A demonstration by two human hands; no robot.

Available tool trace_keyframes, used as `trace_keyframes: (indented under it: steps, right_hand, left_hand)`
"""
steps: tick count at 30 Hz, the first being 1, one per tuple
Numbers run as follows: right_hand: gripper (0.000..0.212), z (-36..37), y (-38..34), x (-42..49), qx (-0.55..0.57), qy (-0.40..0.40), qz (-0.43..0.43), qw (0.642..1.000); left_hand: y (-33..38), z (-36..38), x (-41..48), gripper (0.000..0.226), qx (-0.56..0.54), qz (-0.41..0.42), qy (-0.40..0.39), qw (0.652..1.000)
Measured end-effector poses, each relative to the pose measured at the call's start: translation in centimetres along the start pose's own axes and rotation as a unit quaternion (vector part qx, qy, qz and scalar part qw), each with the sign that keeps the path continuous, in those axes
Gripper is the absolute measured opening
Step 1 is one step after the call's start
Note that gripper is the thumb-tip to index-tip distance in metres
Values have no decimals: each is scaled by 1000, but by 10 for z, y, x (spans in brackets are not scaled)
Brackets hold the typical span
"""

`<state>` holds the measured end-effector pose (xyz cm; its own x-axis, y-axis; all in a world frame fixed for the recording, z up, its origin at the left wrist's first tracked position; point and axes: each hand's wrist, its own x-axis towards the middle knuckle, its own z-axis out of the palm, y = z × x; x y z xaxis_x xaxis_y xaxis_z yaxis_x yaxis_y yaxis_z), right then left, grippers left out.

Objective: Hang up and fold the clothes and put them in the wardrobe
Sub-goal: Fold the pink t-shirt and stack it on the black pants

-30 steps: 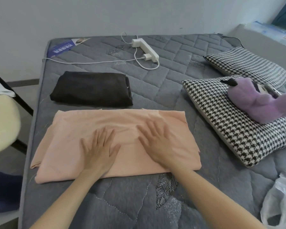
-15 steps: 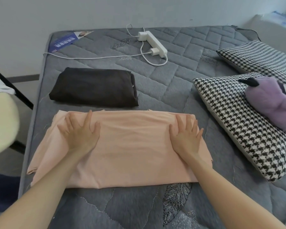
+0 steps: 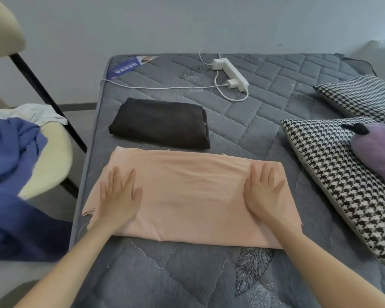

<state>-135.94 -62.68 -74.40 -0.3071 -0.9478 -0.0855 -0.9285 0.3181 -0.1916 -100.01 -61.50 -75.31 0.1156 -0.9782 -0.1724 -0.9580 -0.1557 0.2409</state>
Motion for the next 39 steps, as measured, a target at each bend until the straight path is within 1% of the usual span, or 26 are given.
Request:
trace_keyframes:
  steps: [2, 4, 6, 8, 10, 12, 14, 15, 18, 21, 23, 25, 27, 29, 31, 32, 34, 36, 37, 39]
  right_hand:
    - [50, -1, -20, -8, 56, 14, -49, 997]
    - [48, -2, -49, -16, 110, 23, -111, 988]
    - [48, -4, -83, -24, 161, 6, -157, 974]
    - [48, -5, -118, -30, 194, -30, -212, 958]
    - [49, -4, -150, -33, 183, -83, -281, 939]
    - [51, -2, -178, -31, 139, -125, -336, 923]
    - [52, 2, -202, -24, 87, -142, -376, 912]
    - [53, 5, -213, -20, 64, -151, -385, 908]
    - [58, 18, -237, -3, -18, -167, -374, 912]
    - [69, 28, -251, 11, -59, -179, -324, 927]
    - [73, 30, -257, 20, -63, -149, -316, 935]
    - [73, 28, -260, 26, -71, -113, -311, 941]
    - [65, 27, -263, 33, -77, -109, -296, 946]
    - [48, 25, -265, 39, -57, -134, -284, 948]
    - [32, 23, -271, 42, -10, -159, -295, 942]
    - [27, 22, -275, 41, 17, -162, -304, 939]
    - [22, 24, -287, 37, 83, -155, -307, 936]
    - [21, 27, -299, 31, 137, -141, -305, 932]
    - [20, 28, -305, 28, 136, -137, -311, 931]
    - [21, 28, -310, 28, 89, -144, -329, 929]
  left_hand:
    - [-11, -4, -13, 64, -9, -52, 0, 999]
    - [-16, -10, -25, 70, -56, -91, 8, 994]
    - [-19, -18, -34, 79, -124, -95, 42, 987]
    - [-20, -24, -42, 84, -142, -106, 62, 982]
    - [-22, -27, -46, 86, -117, -136, 63, 982]
    - [-25, -29, -49, 86, -120, -170, 55, 977]
    - [-29, -29, -48, 78, -150, -183, 57, 970]
    - [-33, -28, -47, 69, -167, -179, 64, 967]
    - [-40, -26, -46, 47, -235, -163, 75, 955]
    - [-44, -26, -42, 37, -246, -171, 50, 953]
    - [-46, -26, -37, 33, -255, -177, 15, 950]
    - [-47, -26, -33, 29, -274, -181, -26, 944]
    - [-48, -28, -30, 25, -301, -185, -53, 934]
    - [-51, -29, -28, 24, -324, -186, -56, 926]
    - [-57, -34, -27, 27, -308, -182, -49, 932]
    - [-61, -36, -26, 30, -299, -183, -41, 935]
    - [-73, -41, -26, 35, -297, -199, -20, 934]
    - [-87, -45, -27, 36, -303, -225, -5, 926]
    - [-92, -45, -29, 33, -307, -233, -2, 923]
    - [-96, -43, -36, 25, -318, -246, 10, 916]
